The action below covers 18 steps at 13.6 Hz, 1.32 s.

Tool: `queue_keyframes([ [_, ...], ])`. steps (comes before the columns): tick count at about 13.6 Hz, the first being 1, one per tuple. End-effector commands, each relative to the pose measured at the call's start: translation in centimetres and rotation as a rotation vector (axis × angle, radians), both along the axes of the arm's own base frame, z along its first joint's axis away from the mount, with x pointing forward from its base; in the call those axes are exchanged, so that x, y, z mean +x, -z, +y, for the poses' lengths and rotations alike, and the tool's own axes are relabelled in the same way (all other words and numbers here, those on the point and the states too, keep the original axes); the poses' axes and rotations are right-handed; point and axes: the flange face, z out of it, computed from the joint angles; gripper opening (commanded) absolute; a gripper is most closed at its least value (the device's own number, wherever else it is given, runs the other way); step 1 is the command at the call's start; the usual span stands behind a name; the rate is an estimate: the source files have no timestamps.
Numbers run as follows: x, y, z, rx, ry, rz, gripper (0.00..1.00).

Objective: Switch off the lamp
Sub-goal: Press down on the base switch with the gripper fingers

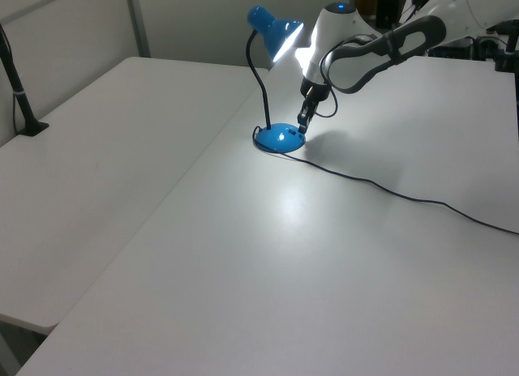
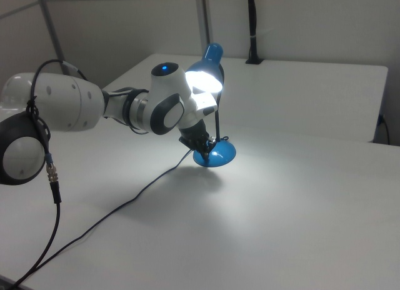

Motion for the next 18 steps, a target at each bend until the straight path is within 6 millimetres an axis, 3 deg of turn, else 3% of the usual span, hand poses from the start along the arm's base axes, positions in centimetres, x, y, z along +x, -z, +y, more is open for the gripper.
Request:
queue_keyframes([
  [1, 0.3, 0.6, 0.2, 0.0, -0.013, -0.042, 0.0],
  [8, 0.4, -0.9, 0.8, 0.006, -0.016, -0.064, 0.0],
  [13, 0.6, -0.5, 2.7, 0.005, -0.041, -0.059, 0.0],
  [18, 0.6, -0.3, 2.7, 0.006, -0.024, -0.058, 0.0],
])
